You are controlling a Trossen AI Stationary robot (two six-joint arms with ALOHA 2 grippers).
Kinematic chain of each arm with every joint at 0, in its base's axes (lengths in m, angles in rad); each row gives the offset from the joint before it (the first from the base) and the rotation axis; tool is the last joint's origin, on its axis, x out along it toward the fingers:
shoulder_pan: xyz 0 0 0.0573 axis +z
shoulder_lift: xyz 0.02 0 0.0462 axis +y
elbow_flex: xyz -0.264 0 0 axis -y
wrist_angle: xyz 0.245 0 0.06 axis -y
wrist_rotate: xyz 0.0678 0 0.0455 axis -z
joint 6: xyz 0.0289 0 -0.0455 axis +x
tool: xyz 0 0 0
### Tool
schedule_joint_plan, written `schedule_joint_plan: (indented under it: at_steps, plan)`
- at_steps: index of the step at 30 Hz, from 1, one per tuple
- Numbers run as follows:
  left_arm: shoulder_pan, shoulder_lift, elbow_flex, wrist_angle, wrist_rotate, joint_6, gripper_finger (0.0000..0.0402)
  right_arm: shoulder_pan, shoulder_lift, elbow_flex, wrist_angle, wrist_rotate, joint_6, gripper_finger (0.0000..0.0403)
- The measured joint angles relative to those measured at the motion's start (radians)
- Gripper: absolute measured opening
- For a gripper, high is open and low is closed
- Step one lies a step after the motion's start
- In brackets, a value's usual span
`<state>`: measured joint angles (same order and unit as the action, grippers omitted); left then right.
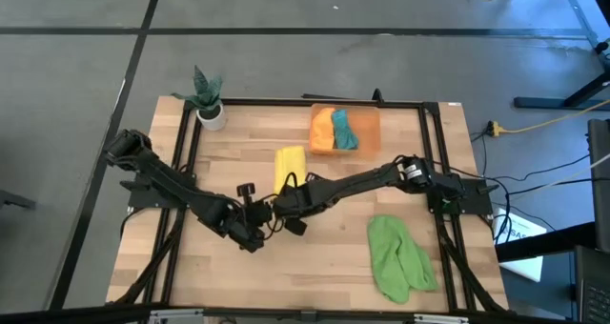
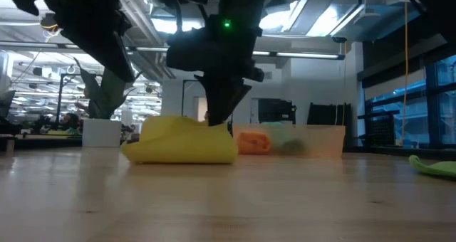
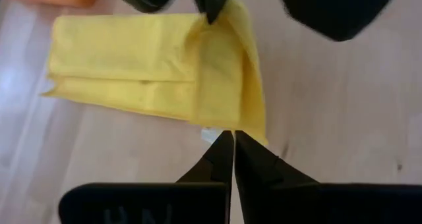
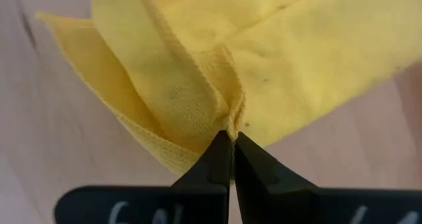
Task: Roll microfiber towels into tight, uniform cylinder then place into a basket
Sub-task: Roll the yellow microfiber towel
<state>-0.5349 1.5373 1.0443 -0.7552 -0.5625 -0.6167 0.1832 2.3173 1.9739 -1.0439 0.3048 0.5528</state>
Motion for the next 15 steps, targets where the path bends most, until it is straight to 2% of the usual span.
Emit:
schedule_joint_plan:
  at_steps: [8, 15]
  plan:
    - [0.031, -0.04, 0.0, -0.109, -0.003, -0.002, 0.0007, -0.059, 0.0, 0.0, 0.042, -0.028, -0.065, 0.001]
    - [0.033, -0.047, -0.001, -0.142, -0.003, -0.012, 0.0012, -0.108, -0.001, -0.001, 0.053, -0.04, -0.092, 0.001]
